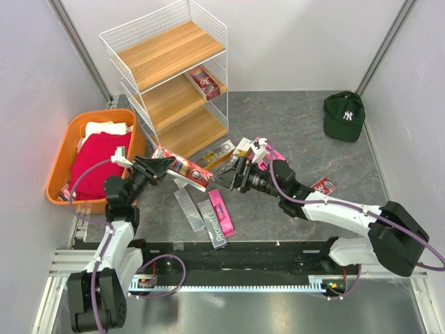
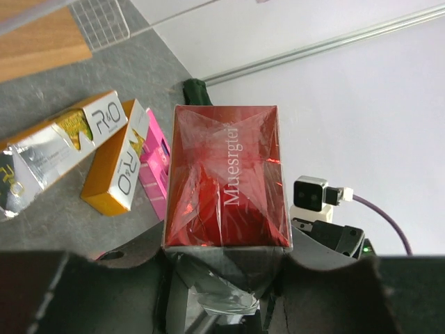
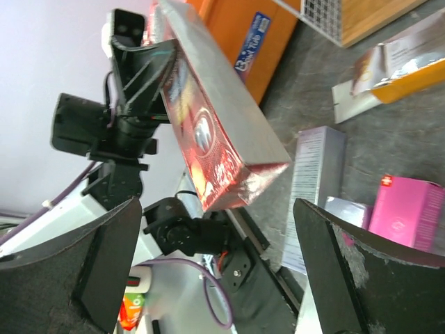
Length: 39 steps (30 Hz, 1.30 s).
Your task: Place and organize the toothpastes onto the shelf
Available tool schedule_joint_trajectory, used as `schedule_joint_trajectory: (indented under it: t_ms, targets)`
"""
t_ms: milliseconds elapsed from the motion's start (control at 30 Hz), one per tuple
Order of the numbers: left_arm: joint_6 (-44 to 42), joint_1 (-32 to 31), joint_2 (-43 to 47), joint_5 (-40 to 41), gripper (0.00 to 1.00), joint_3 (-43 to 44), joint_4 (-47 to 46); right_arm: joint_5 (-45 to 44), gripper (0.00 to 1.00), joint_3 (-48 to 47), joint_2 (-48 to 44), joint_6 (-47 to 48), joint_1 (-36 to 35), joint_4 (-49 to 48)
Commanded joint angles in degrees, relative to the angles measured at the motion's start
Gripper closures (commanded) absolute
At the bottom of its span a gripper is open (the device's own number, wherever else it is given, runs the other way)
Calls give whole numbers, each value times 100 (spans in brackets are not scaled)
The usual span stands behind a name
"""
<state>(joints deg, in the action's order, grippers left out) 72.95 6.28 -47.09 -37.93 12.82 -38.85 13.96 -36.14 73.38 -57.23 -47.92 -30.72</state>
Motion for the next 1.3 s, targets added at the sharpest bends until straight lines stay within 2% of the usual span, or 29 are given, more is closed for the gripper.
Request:
schedule_joint_trajectory:
  t_ms: [0,167,333,400,467,500,567,667,700,767,800,867,900,967,1100,1267]
  targets:
    - [755,22,-212,-381,60,-16,-1202,300,2,46,307,-393,-42,-1092]
    - [861,31,-204,-390,61,-16,-1327,599,4,-104,966,-789,-42,-1813]
    - [932,31,-186,-425,62,-7,-1388,617,11,-165,1309,-930,-42,-2104]
    - [958,22,-195,-478,62,-16,-1397,609,20,-165,1354,-1018,-42,-2402]
    - [967,31,-195,-487,62,-16,-1406,643,24,-218,1406,-1123,-51,-2692]
    - [967,31,-187,-487,62,-34,-1415,713,30,-235,1424,-1150,-51,-2781]
    - [976,31,-186,-461,62,-60,-1424,819,36,-279,1459,-1325,-42,-3148]
    - [985,22,-213,-469,58,-69,-1450,951,54,-288,1433,-1492,-51,-3291]
    - [985,31,-204,-461,55,-69,-1441,934,64,-271,1398,-1501,-42,-3283]
    - [985,22,-230,-461,50,-87,-1432,863,71,-227,1275,-1449,-51,-3160]
    - [985,31,-230,-469,43,-87,-1432,837,76,-227,1240,-1423,-42,-3090]
    - [941,22,-213,-487,35,-87,-1389,776,78,-227,1126,-1352,-42,-2923]
    - [923,22,-204,-487,20,-78,-1319,749,78,-227,1091,-1308,-42,-2870]
    - [766,31,-169,-531,10,1,-1135,679,79,-227,994,-1264,-33,-2747]
    - [230,22,-64,-628,4,291,-301,494,81,-192,792,-1141,89,-2378]
    - [-1059,22,33,-497,2,1002,1878,371,83,-7,370,-1045,441,-1859]
